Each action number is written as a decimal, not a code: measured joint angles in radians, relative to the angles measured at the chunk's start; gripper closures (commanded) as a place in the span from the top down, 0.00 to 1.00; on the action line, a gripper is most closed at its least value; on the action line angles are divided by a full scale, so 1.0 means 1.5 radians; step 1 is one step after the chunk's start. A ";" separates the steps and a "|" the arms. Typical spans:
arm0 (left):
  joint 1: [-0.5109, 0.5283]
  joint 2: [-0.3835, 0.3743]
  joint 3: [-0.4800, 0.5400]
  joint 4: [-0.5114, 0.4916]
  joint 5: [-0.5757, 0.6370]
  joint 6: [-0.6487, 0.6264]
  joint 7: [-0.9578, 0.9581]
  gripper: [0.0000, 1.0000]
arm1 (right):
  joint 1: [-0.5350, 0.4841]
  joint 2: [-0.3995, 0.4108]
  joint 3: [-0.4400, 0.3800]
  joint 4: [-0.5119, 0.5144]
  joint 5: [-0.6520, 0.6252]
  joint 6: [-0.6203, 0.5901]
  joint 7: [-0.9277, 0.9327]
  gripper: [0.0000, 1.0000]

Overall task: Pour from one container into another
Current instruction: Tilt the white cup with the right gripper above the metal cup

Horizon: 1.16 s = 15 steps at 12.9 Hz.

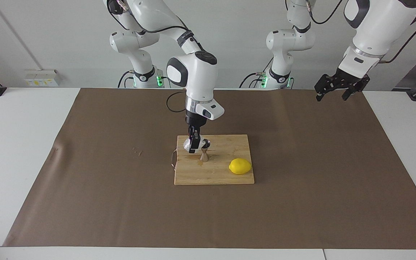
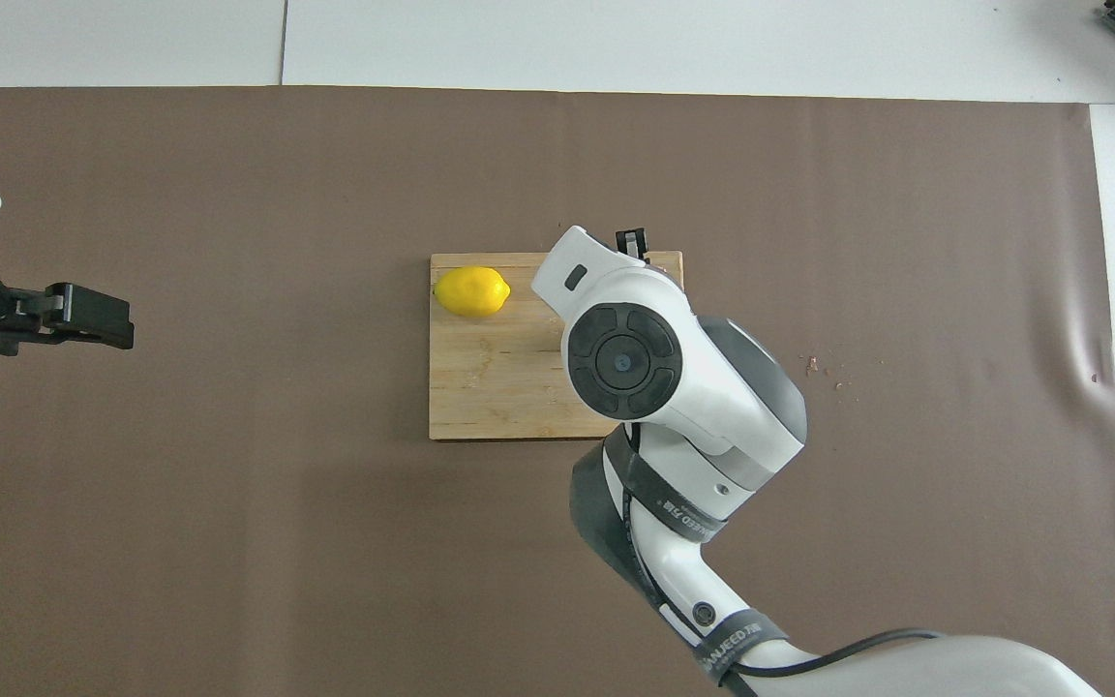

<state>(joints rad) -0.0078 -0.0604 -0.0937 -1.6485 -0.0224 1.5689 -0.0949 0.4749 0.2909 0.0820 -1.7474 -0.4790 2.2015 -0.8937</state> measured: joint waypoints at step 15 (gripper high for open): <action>0.000 0.000 0.000 0.000 0.000 0.000 0.000 1.00 | 0.014 0.000 0.006 -0.016 -0.112 0.000 -0.065 0.00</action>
<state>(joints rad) -0.0078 -0.0607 -0.0937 -1.6489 -0.0224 1.5689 -0.0949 0.4963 0.2910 0.0914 -1.7711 -0.6471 2.2018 -0.9913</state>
